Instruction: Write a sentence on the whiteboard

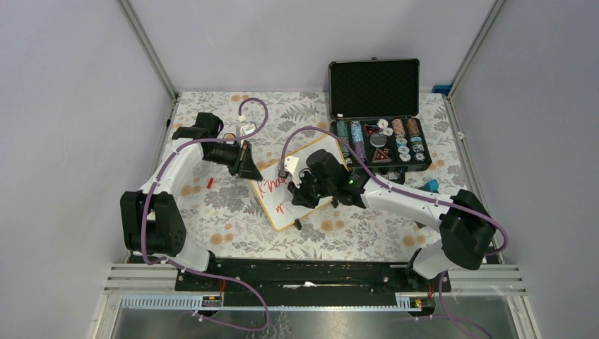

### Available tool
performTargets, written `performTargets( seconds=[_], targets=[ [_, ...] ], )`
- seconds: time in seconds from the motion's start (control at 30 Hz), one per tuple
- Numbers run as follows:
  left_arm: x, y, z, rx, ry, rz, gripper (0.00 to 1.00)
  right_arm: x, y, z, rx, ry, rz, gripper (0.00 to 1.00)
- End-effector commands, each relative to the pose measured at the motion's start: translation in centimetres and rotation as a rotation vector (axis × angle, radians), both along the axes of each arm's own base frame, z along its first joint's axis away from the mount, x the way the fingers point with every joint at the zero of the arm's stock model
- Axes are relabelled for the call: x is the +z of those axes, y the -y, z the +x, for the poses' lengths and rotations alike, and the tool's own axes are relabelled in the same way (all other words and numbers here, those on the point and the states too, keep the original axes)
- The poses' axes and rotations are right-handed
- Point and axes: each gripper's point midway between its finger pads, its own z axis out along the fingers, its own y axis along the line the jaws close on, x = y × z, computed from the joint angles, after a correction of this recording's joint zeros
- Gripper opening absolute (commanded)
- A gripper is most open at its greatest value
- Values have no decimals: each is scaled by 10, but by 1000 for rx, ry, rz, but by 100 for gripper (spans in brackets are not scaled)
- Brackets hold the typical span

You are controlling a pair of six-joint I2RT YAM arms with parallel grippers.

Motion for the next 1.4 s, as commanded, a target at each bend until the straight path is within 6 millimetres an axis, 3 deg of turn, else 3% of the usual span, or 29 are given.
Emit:
performTargets(
  seconds=[0.0, 0.37, 0.63, 0.87, 1.37],
  targets=[
    [0, -3, 2, -9, 62, 23, 0, 5, 10, 11, -43, 41, 3, 0],
    [0, -3, 2, -11, 61, 21, 0, -13, 19, -6, -3, -1, -23, 0],
    [0, -2, 1, -12, 59, 22, 0, 10, 12, -22, 73, -13, 35, 0],
    [1, -1, 2, -13, 63, 21, 0, 24, 14, -7, 30, 22, 54, 0],
    [0, -1, 3, -16, 62, 22, 0, 24, 7, 5, 10, 47, 55, 0]
  ],
)
